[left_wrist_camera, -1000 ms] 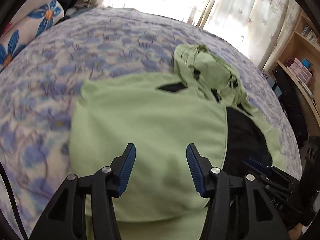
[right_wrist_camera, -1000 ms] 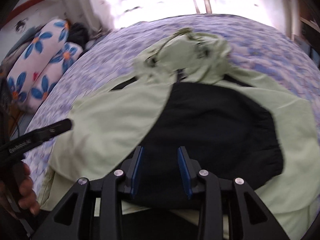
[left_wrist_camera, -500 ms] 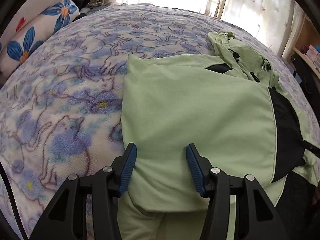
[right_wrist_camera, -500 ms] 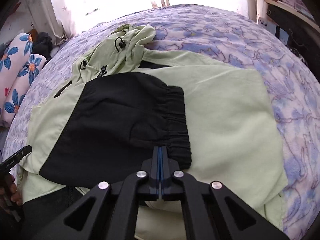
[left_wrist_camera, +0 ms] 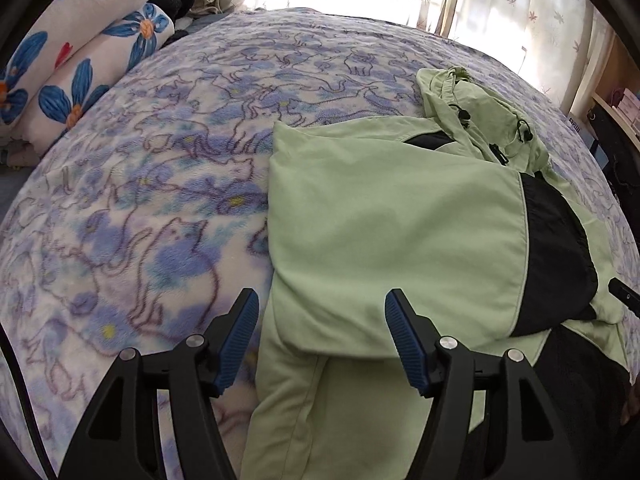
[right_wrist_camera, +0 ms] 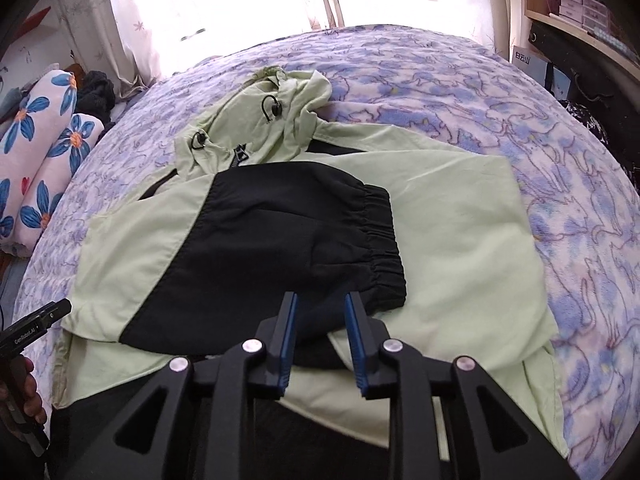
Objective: Fold large clothes
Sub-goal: 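Grasp the green side panel with the left gripper and fold it inward, then move both grippers to the black hem and grasp its edge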
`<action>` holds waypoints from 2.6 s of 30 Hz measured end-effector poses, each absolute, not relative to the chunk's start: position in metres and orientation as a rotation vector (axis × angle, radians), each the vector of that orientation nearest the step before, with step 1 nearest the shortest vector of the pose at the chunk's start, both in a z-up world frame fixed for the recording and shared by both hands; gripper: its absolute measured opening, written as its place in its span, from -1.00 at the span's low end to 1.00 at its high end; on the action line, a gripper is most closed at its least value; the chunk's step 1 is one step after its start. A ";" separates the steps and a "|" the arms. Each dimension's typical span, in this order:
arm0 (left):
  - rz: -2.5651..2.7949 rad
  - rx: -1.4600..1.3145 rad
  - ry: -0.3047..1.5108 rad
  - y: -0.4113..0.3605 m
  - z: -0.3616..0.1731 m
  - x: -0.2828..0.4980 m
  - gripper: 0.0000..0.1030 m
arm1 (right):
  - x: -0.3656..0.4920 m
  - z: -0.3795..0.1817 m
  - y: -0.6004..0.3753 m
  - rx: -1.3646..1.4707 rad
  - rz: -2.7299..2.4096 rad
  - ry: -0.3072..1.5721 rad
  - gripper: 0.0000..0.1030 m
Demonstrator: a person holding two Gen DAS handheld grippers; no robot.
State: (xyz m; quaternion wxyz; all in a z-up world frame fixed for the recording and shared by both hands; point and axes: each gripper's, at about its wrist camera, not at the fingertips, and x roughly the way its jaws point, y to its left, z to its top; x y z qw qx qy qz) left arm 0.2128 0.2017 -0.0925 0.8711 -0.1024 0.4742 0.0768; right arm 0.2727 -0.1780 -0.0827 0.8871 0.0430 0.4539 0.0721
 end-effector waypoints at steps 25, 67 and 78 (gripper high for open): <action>0.148 -0.142 0.808 0.169 0.028 0.053 0.37 | 0.101 0.023 -0.205 0.098 0.173 0.723 -0.19; -0.012 -0.286 1.088 0.214 -0.103 -0.067 0.39 | -0.011 -0.083 -0.338 0.107 -0.001 0.978 0.13; -0.056 -0.333 1.103 0.215 -0.107 -0.067 0.47 | 0.009 -0.108 -0.378 0.237 0.016 1.077 0.14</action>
